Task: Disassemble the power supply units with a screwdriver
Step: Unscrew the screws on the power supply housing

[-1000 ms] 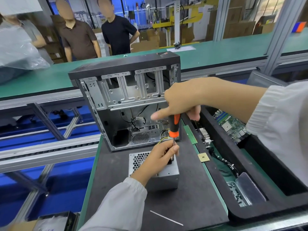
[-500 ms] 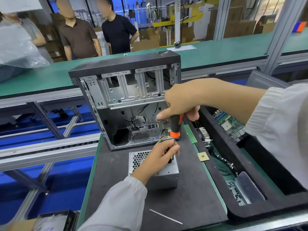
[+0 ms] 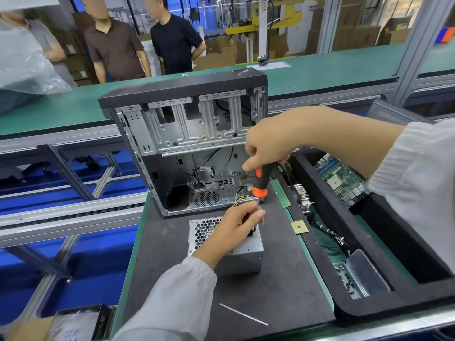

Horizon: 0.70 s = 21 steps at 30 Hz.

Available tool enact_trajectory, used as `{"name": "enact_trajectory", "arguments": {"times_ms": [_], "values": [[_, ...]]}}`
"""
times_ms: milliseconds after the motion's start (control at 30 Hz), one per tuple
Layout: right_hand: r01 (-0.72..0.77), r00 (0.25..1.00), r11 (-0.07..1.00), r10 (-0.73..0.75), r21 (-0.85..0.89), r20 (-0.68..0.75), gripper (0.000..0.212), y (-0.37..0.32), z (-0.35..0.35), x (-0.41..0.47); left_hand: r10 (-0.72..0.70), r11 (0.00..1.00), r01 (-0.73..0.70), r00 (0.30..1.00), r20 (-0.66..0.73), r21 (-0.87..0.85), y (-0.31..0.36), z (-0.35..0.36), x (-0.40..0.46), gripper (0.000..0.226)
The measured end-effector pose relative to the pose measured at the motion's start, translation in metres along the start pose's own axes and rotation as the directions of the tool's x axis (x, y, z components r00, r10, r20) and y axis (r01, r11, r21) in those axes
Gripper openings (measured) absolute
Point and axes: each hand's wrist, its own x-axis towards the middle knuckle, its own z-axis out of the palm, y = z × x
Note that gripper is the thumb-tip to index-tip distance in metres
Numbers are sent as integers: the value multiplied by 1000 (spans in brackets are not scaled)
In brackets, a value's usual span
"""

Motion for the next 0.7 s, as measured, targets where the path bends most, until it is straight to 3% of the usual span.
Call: {"name": "enact_trajectory", "arguments": {"times_ms": [67, 167, 267, 367, 467, 533, 600, 700], "values": [[63, 998, 991, -67, 121, 22, 18, 2, -5, -3, -4, 1000, 5, 1000, -7, 8, -1, 0, 1, 29], [14, 995, 953, -42, 304, 86, 57, 4, -10, -7, 4, 1000, -4, 1000, -8, 8, 1, -1, 1, 29], [-105, 994, 978, 100, 179, 37, 76, -2, -4, -7, -1, 1000, 1, 1000, -9, 18, 1, -1, 0, 30], [-105, 994, 992, 107, 68, -25, 65, -1, 1, -3, -8, 1000, 8, 1000, -17, 7, 3, -1, -1, 30], [23, 998, 966, -38, 258, 53, 25, 2, -4, -5, -11, 1000, 11, 1000, -15, 1, 4, -1, -1, 34], [28, 996, 936, -54, 350, 65, 37, 2, -6, -8, -17, 1000, 17, 1000, -10, 1, 4, -2, -1, 34], [-37, 997, 952, 14, 304, 77, 54, -1, -5, -9, -23, 1000, 23, 1000, -12, 0, 6, -2, -2, 30], [-61, 997, 973, 48, 224, 63, 50, -3, -2, -7, -47, 999, 46, 999, -6, -17, 9, -3, -3, 23]]}}
